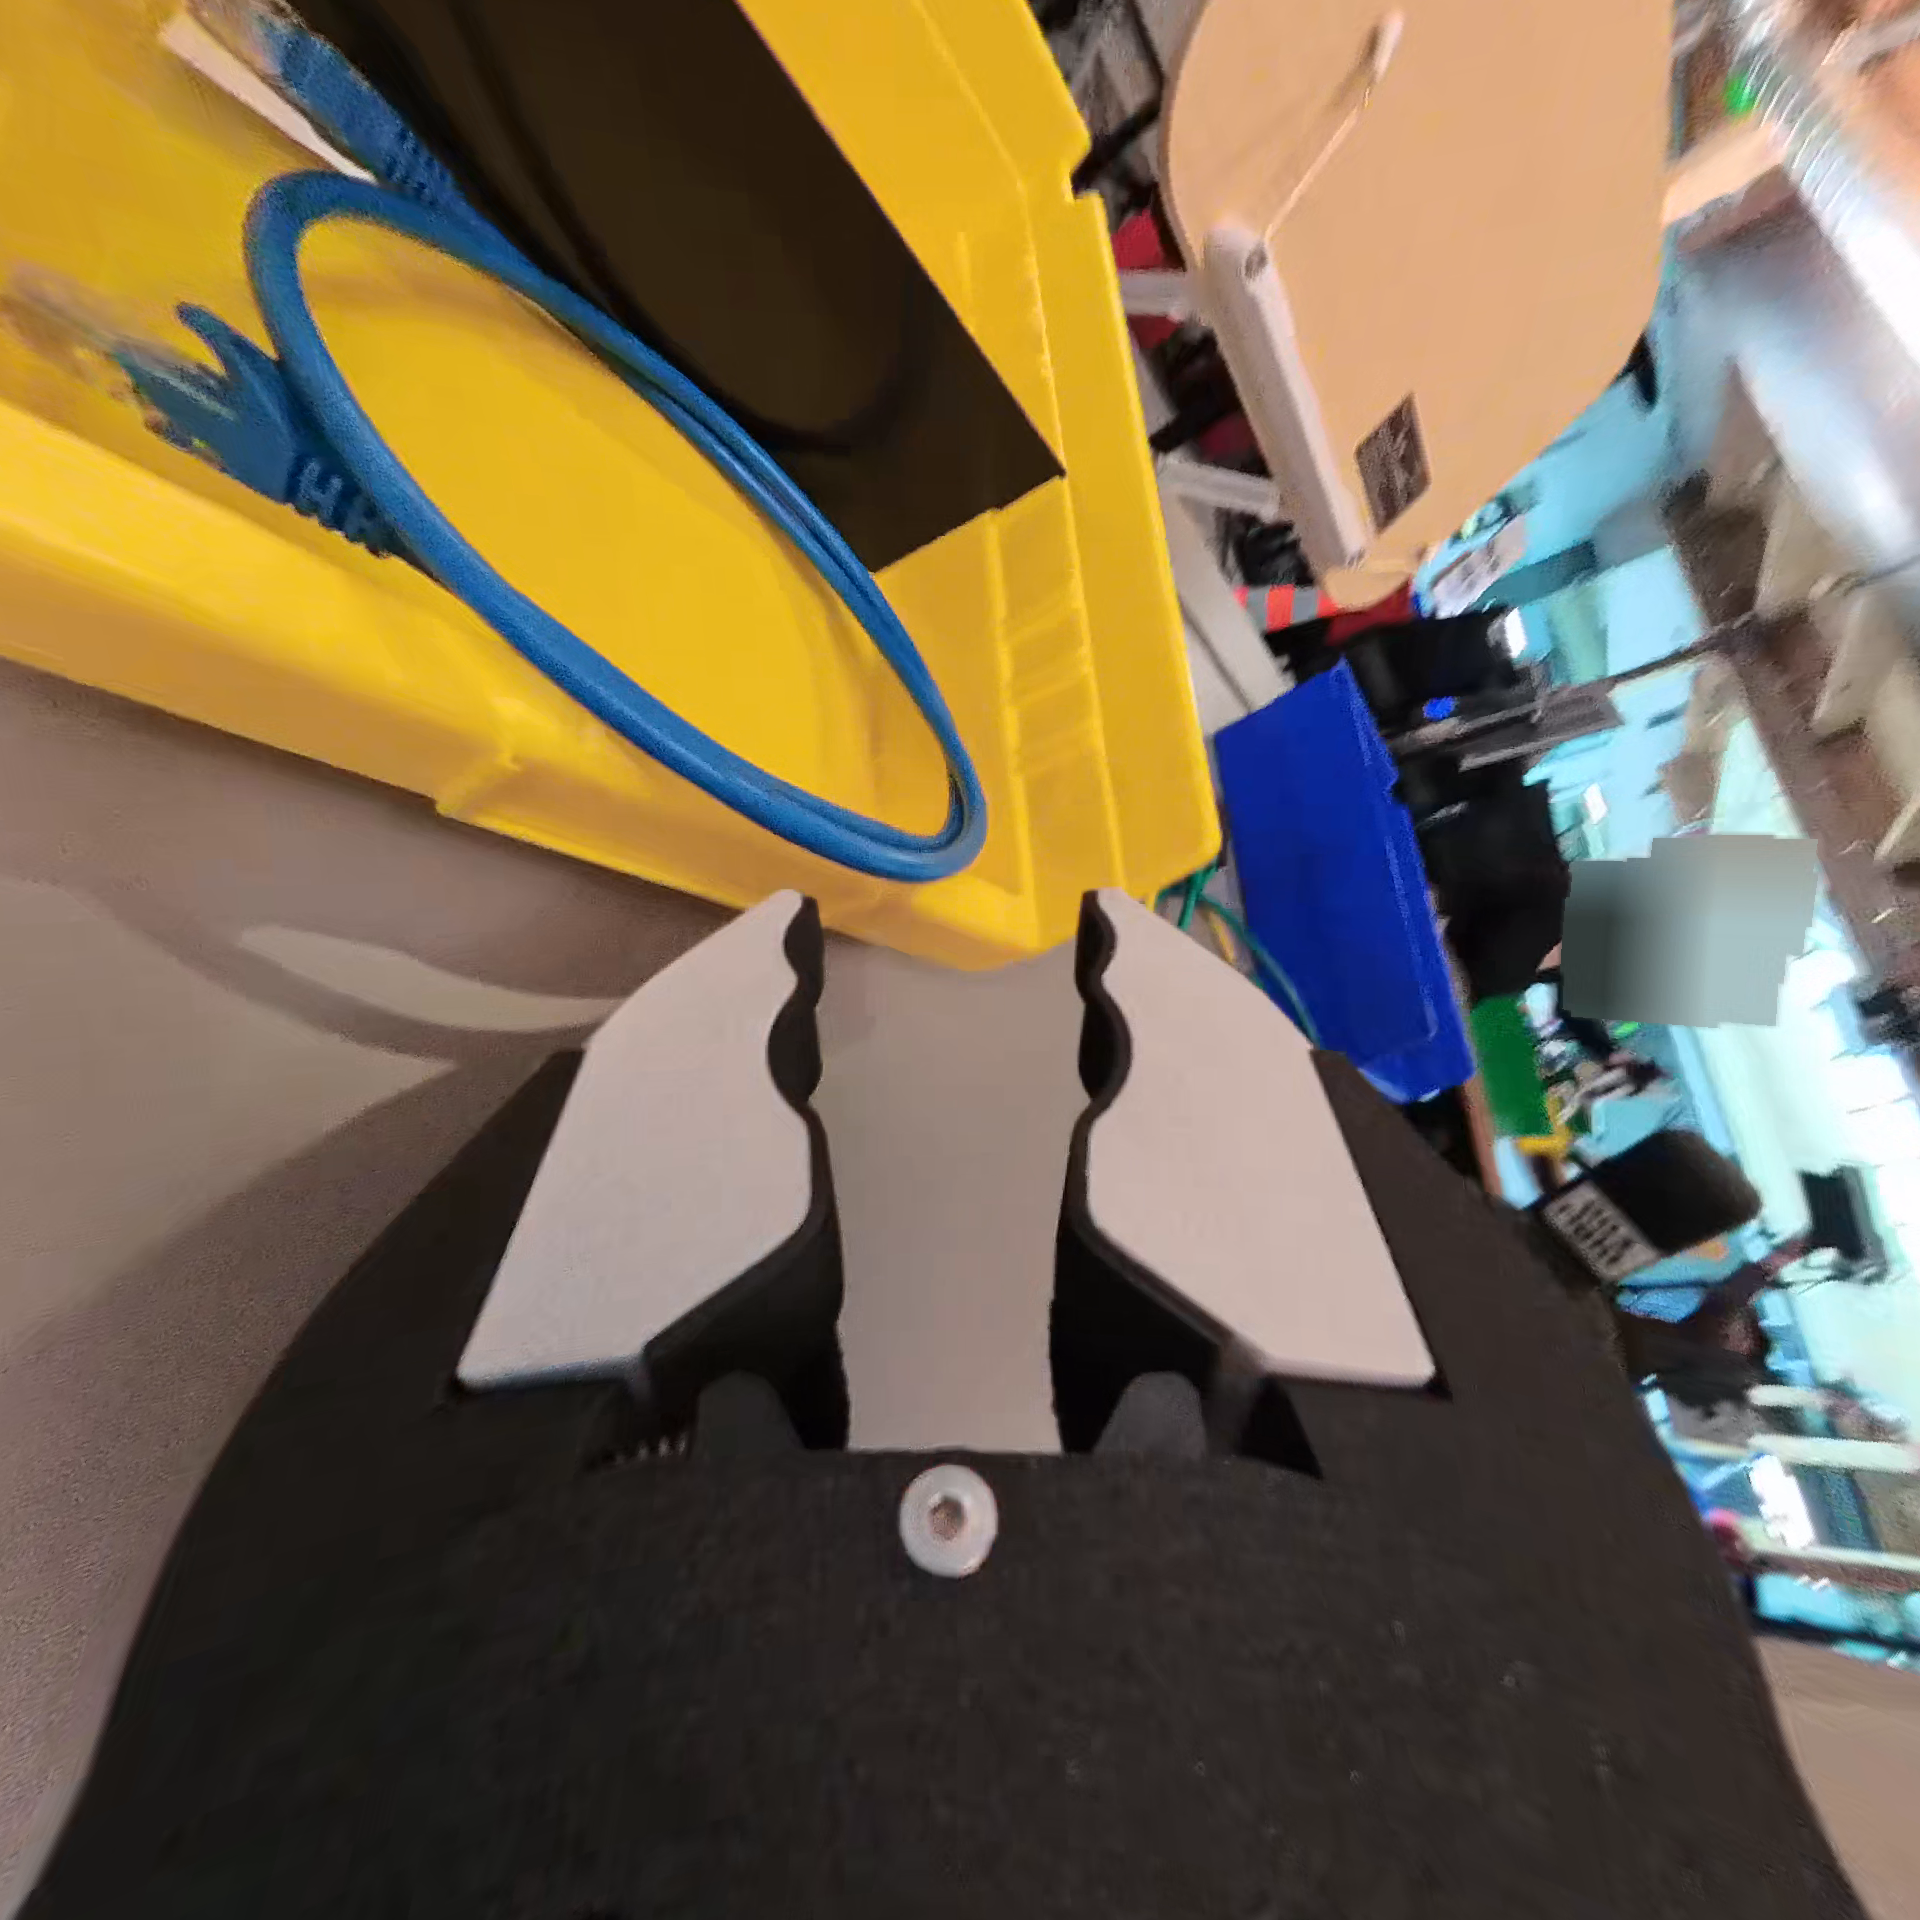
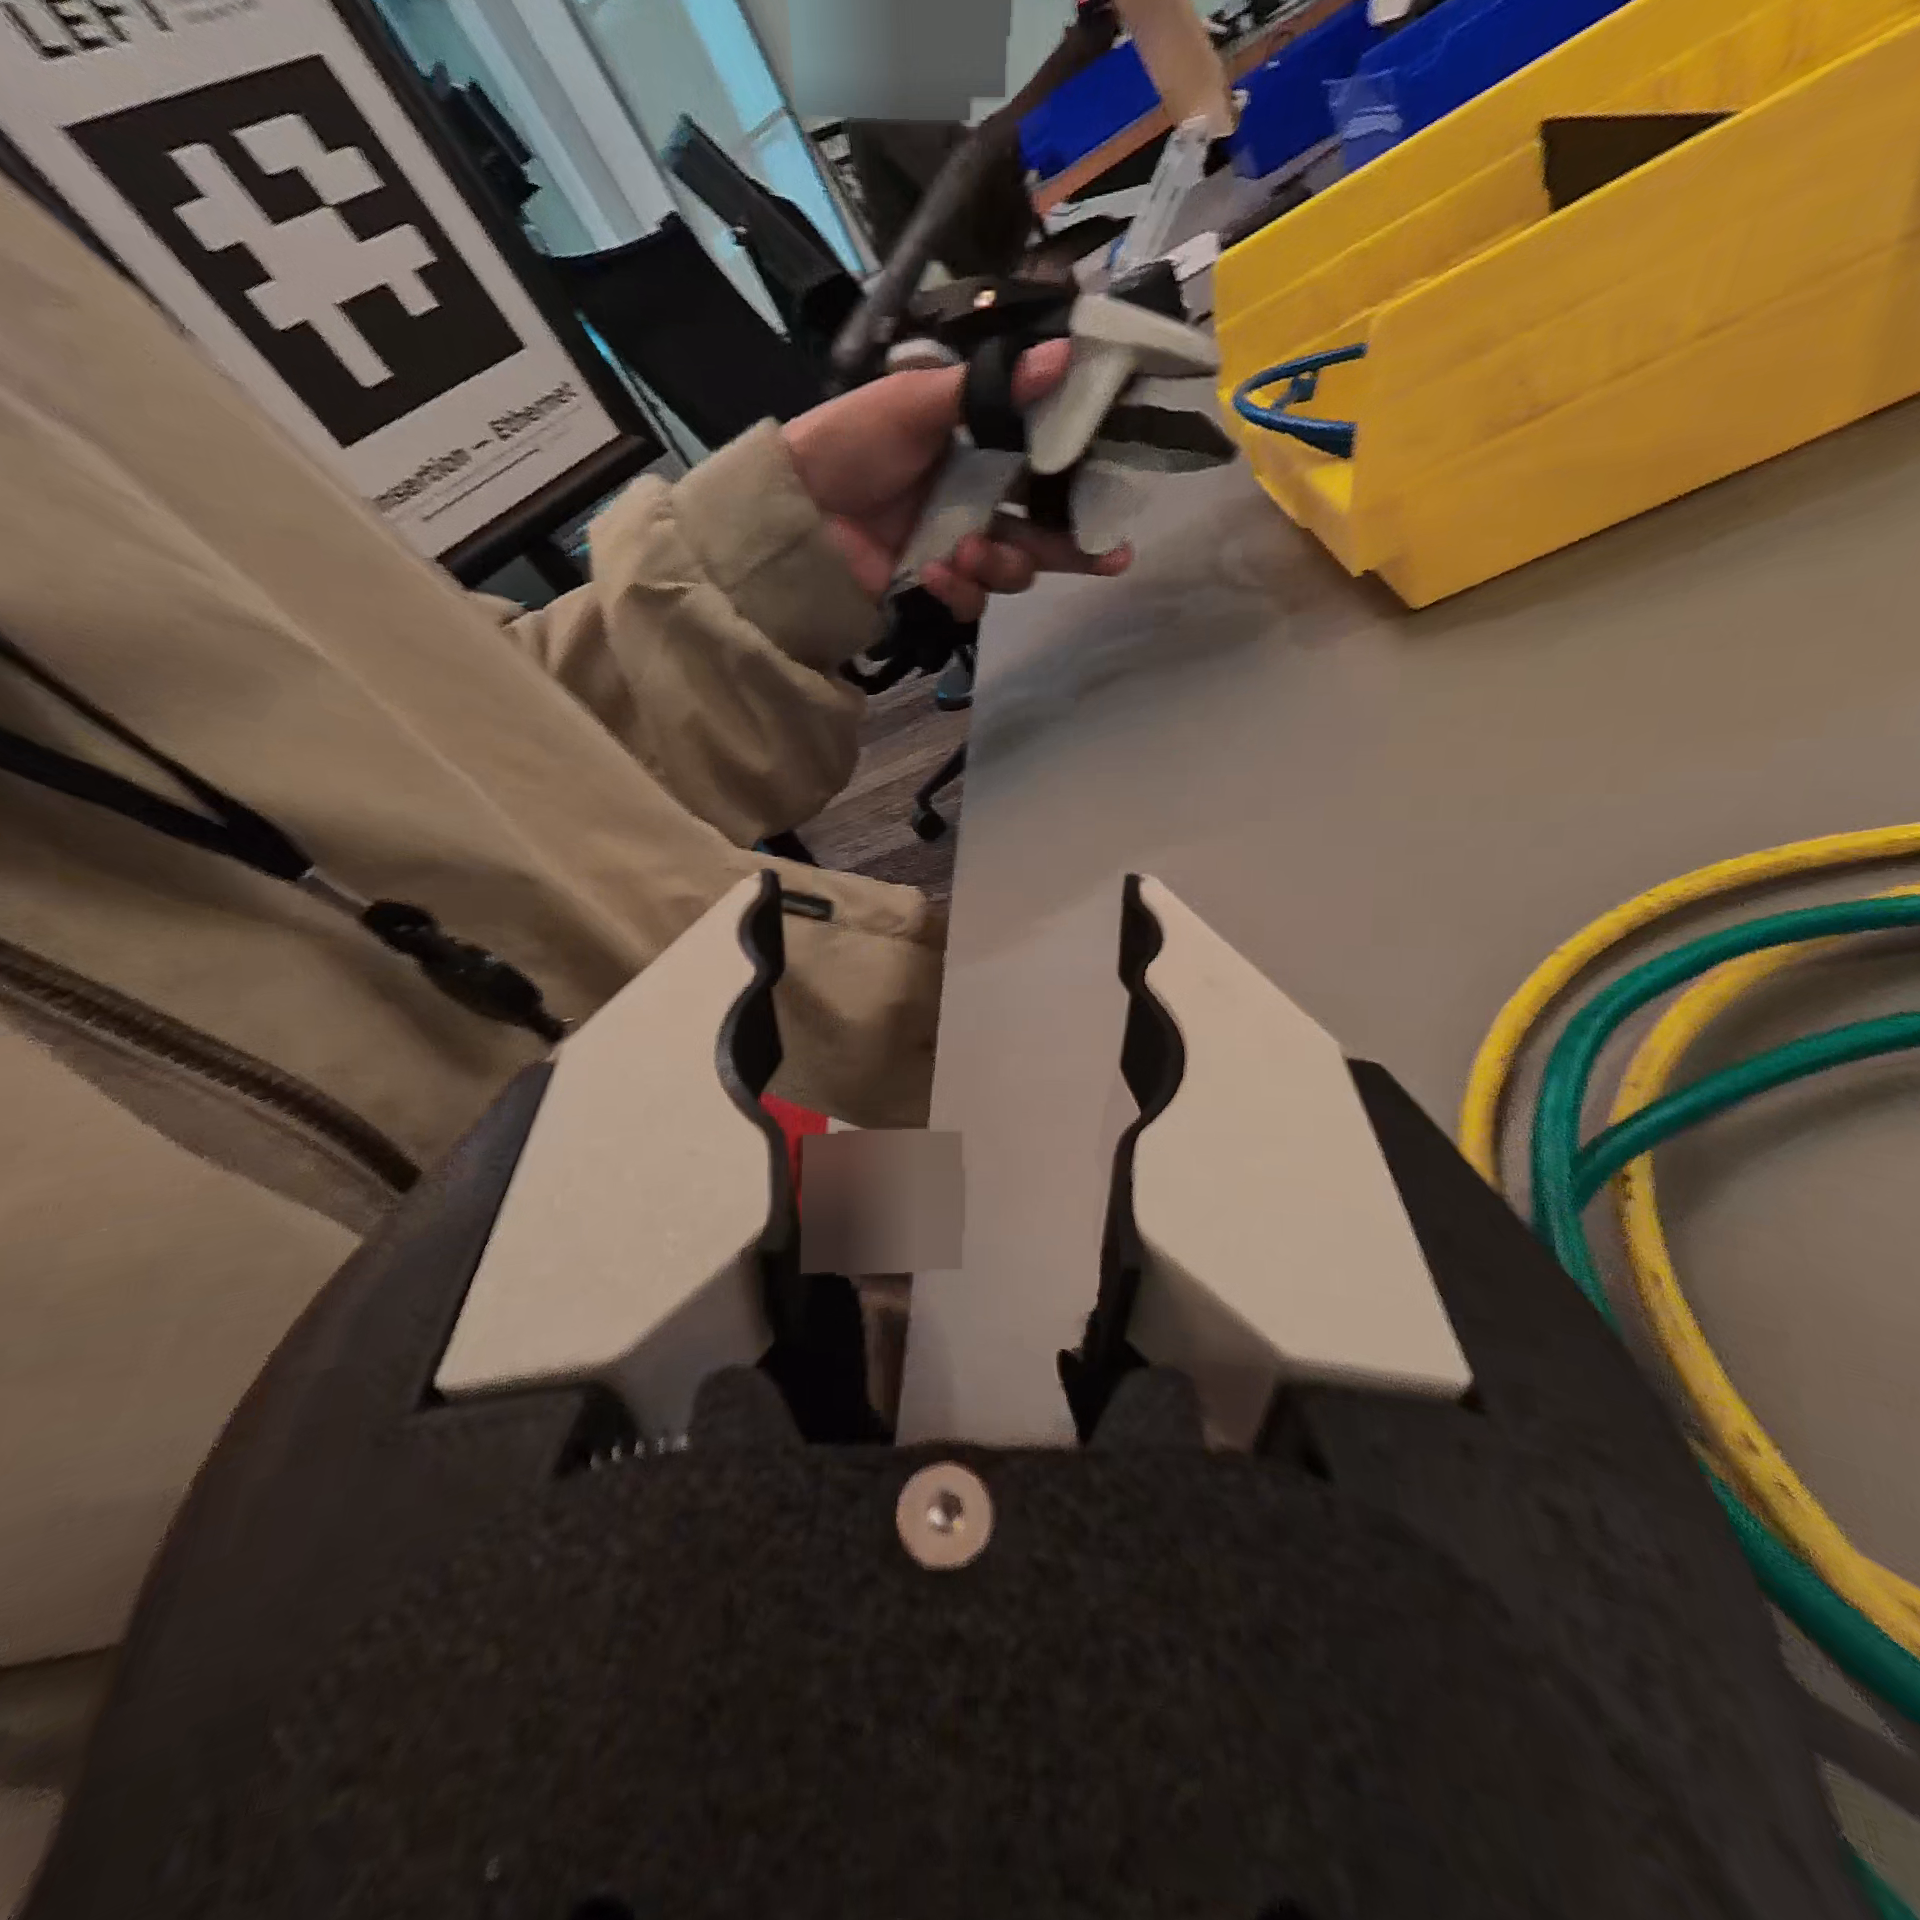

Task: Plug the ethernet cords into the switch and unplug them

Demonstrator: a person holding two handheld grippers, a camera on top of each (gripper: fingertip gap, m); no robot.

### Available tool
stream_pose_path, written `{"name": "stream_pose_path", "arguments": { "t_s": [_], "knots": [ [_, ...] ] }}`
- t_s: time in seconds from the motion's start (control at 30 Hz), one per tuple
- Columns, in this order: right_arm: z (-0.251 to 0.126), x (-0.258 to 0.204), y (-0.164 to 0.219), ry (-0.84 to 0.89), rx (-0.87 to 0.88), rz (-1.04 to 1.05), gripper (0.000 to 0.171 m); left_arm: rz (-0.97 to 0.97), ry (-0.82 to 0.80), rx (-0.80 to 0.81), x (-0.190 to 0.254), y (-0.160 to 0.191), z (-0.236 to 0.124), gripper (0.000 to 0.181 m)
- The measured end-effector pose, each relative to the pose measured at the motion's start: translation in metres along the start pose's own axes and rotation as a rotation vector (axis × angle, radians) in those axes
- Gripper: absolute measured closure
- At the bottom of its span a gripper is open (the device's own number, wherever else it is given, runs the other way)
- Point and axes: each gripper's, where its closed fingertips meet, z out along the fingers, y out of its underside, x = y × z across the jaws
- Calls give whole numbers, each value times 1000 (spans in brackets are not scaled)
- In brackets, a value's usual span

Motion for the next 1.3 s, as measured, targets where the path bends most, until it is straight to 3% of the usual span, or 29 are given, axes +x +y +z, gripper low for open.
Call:
{"name": "stream_pose_path", "arguments": {
  "t_s": [0.13, 0.27, 0.43, 0.6, 0.8, 0.93, 1.07, 1.17, 1.3],
  "knots": [
    [-4, -5, 5, -32, -16, 2, 106, -103, -11, 52, -8, -8, 10, 132],
    [-8, -3, 11, -54, -37, 44, 106, -146, -59, 102, -23, -19, 12, 164],
    [-8, -6, 18, -93, -68, 82, 106, -196, -22, 132, -26, -27, 12, 172],
    [-6, -6, 21, -98, -85, 86, 107, -26, 56, 145, 10, -32, 6, 175],
    [-15, 5, 3, -37, 5, 86, 109, 234, 311, 238, 95, -48, -41, 176],
    [-24, 15, -17, 26, 106, 60, 110, 407, 492, 147, 161, -27, -66, 176],
    [-35, 22, -30, 77, 178, 45, 110, 362, 755, 53, 214, 1, -83, 176],
    [-50, 26, -44, 113, 269, 43, 110, 242, 827, -120, 218, 34, -68, 176],
    [-72, 35, -56, 174, 356, 39, 110, 90, 689, -367, 168, 83, -22, 176]
  ]
}}
